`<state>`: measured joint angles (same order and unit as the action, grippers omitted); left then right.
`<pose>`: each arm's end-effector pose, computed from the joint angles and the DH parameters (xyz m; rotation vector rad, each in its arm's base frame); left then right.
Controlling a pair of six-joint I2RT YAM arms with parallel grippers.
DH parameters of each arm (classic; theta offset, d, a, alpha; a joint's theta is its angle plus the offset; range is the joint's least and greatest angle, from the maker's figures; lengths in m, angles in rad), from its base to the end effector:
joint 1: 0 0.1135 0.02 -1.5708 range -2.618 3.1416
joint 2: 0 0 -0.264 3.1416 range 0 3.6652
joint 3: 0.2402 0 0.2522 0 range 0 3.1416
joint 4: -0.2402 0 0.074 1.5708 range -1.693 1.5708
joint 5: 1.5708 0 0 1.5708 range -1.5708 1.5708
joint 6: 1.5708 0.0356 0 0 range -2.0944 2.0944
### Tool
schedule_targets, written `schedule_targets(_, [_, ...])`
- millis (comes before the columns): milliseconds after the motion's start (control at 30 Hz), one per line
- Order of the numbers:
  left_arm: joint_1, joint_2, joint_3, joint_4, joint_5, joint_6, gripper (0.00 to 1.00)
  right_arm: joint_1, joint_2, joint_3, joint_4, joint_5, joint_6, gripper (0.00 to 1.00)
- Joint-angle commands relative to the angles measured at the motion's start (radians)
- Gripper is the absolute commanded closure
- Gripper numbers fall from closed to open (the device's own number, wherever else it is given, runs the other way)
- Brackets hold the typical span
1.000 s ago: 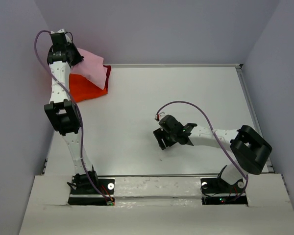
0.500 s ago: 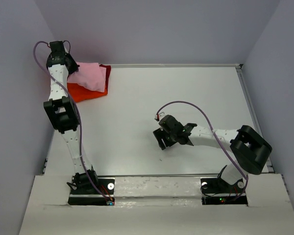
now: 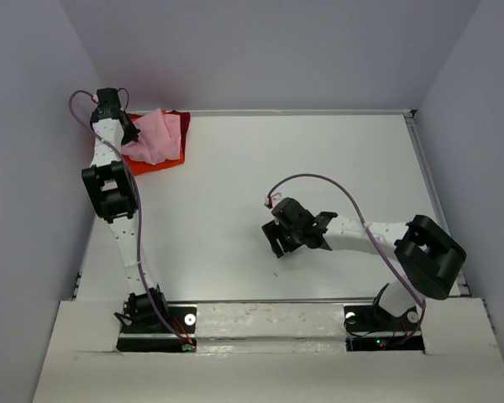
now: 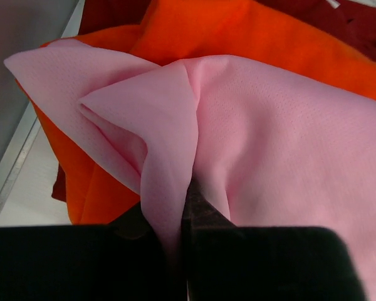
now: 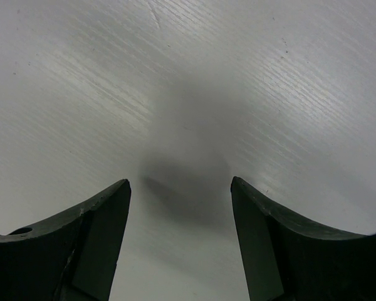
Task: Fold and stack the t-shirts
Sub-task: Neatly place the folded tshirt to the corner
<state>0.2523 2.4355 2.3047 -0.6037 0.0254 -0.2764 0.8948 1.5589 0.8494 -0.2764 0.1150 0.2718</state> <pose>0.5356 0.1371 0.2389 -0.5898 2.2286 -0.0416 0.1923 0.2332 0.1722 -0.7468 2.4652 0.3033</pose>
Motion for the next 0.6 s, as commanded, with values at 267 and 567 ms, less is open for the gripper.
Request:
schedule_targets(267, [0.011,-0.101,0.120,-0.034,0.022,-0.032,0.51,0.012,-0.008,0.014,0.036,-0.014,-0.009,0.29])
schedule_targets(567, [0.010,-0.285,0.099,-0.041,0.082,-0.079,0.51,0.012,-0.007,0.013,0.042,-0.028,-0.013,0.29])
